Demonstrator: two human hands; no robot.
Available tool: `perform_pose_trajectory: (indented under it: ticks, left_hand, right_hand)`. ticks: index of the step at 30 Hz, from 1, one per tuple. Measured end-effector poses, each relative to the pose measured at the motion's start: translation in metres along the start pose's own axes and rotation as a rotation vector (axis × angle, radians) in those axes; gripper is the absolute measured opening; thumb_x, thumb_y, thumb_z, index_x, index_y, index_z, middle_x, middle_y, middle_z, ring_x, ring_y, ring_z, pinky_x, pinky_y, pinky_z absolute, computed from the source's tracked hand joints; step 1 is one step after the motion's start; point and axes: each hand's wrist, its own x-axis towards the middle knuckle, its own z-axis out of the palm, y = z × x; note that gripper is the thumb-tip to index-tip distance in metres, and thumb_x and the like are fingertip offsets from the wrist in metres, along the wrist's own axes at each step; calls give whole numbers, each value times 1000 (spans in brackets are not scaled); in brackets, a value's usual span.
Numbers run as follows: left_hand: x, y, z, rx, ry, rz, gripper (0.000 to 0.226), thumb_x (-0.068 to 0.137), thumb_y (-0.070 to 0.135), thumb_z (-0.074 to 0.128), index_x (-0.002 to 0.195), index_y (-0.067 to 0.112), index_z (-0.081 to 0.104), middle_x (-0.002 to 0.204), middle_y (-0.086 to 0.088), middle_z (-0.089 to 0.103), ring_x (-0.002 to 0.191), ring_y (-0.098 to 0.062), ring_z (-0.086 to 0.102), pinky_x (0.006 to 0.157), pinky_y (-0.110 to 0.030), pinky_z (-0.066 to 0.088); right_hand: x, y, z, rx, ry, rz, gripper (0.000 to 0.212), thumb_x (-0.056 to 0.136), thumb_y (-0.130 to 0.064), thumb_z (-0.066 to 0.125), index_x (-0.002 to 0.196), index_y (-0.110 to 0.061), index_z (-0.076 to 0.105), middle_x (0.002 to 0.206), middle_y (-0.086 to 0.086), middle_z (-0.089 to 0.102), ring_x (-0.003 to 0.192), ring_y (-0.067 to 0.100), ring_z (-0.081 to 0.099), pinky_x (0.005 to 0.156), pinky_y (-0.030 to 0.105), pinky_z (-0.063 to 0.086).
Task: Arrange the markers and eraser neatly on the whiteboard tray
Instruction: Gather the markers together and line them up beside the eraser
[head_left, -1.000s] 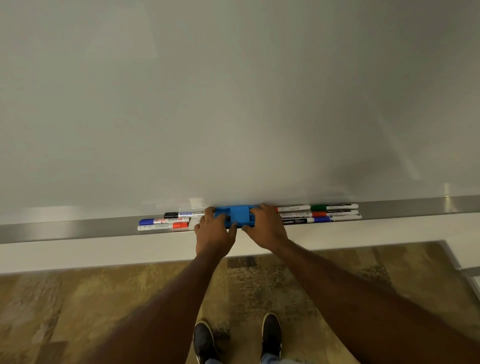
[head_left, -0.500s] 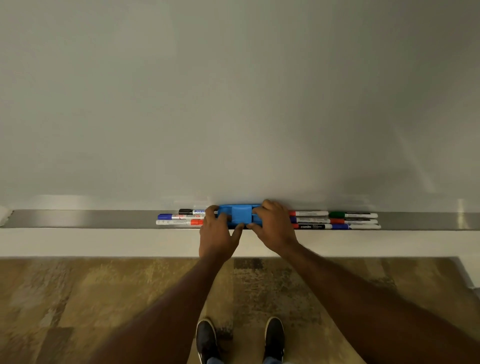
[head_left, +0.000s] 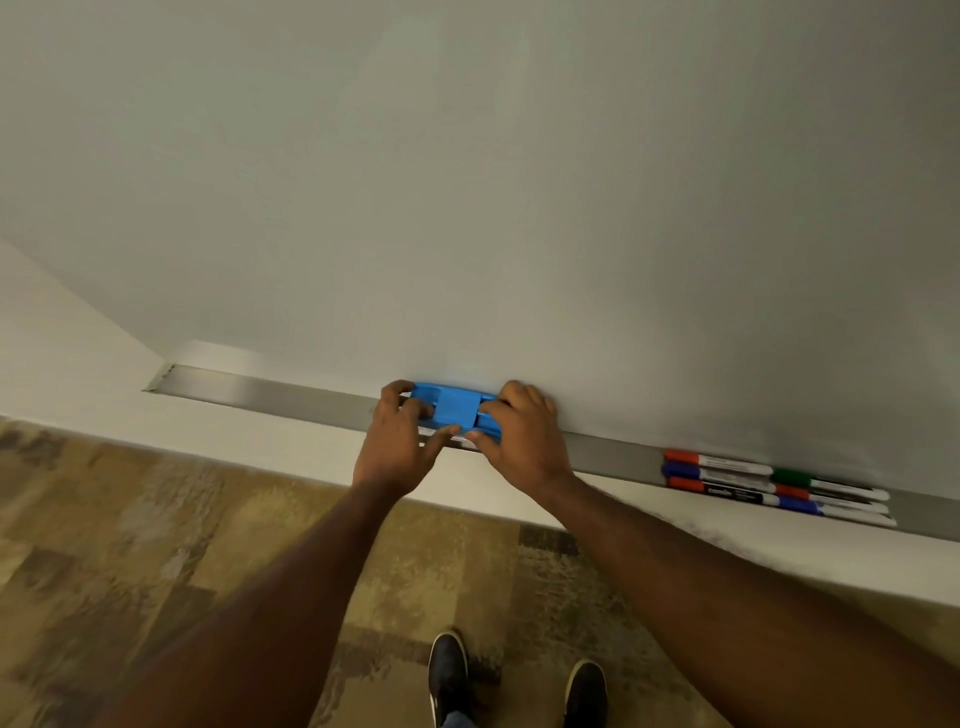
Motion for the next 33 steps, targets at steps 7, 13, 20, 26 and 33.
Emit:
perform_pose_trajectory:
  ticks: [7, 13, 20, 26, 33]
  left_hand:
    - [10, -57, -31, 14, 2, -33, 47, 85, 50, 66, 108, 10, 60, 139, -9, 39, 113, -23, 54, 88, -34, 51]
    - [18, -112, -54, -3, -45, -102, 45, 83, 49, 69, 107, 12, 60, 139, -7, 39, 117, -23, 51, 93, -38, 49]
    - [28, -143, -62, -5, -85, -106, 43, 83, 46, 70, 106, 12, 60, 136, -8, 40, 115, -21, 52, 92, -34, 48]
    - [29, -156, -59, -5, -108, -130, 40, 84, 45, 70, 107, 14, 59, 138, -8, 39, 111, -21, 54, 90, -31, 47]
    - [27, -156, -52, -2, -110, -142, 38, 84, 41, 70, 108, 14, 58, 139, -8, 41, 113, -21, 54, 92, -33, 48]
  right_hand:
    - [25, -42, 29, -10, -57, -66, 41, 87, -38, 64, 123, -18, 62, 112, 3, 55, 107, 22, 49, 95, 39, 40]
    - [52, -81, 57, -32, -114, -147, 37, 87, -27, 62, 123, -16, 62, 115, 2, 57, 108, 24, 51, 97, 40, 42]
    - [64, -97, 82, -47, -130, -144, 37, 88, -30, 65, 123, -18, 62, 116, 1, 64, 107, 23, 52, 96, 39, 43]
    - [67, -102, 92, -58, -144, -133, 32, 90, -21, 62, 122, -20, 63, 116, -1, 65, 106, 23, 52, 93, 39, 44]
    - [63, -96, 100, -74, -150, -131, 28, 91, -23, 56, 117, -21, 66, 114, -4, 65, 103, 22, 50, 90, 38, 43]
